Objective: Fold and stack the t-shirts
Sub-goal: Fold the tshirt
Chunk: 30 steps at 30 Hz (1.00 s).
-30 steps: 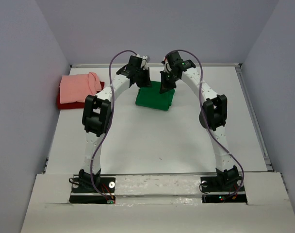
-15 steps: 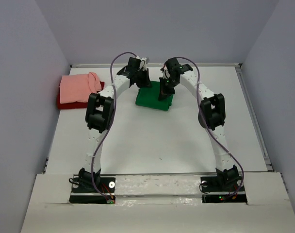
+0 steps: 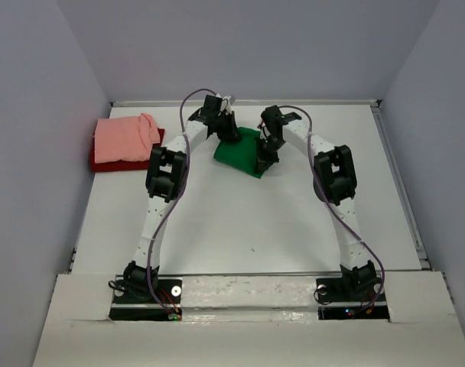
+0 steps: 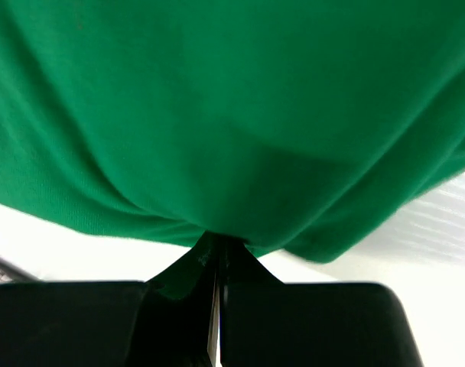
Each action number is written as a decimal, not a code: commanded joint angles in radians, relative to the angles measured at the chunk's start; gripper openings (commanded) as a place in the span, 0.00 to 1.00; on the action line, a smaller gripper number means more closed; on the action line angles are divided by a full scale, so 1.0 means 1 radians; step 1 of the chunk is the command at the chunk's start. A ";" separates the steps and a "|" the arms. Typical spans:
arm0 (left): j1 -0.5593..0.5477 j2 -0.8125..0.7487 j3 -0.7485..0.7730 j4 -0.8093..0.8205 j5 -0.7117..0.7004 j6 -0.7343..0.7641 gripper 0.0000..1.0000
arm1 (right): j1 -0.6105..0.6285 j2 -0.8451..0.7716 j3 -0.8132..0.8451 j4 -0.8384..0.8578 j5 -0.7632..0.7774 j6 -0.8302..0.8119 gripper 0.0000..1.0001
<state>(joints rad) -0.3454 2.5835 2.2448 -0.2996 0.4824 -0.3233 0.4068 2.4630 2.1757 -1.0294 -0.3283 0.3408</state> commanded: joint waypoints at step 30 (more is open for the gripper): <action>-0.231 -0.678 -1.065 0.264 -0.162 -0.160 0.00 | 0.161 -0.718 -1.188 0.387 0.132 0.250 0.00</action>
<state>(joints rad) -0.5114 2.0178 1.2716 0.0040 0.3985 -0.4702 0.5205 1.8286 1.1233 -0.6434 -0.2859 0.5369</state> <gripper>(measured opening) 0.014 0.011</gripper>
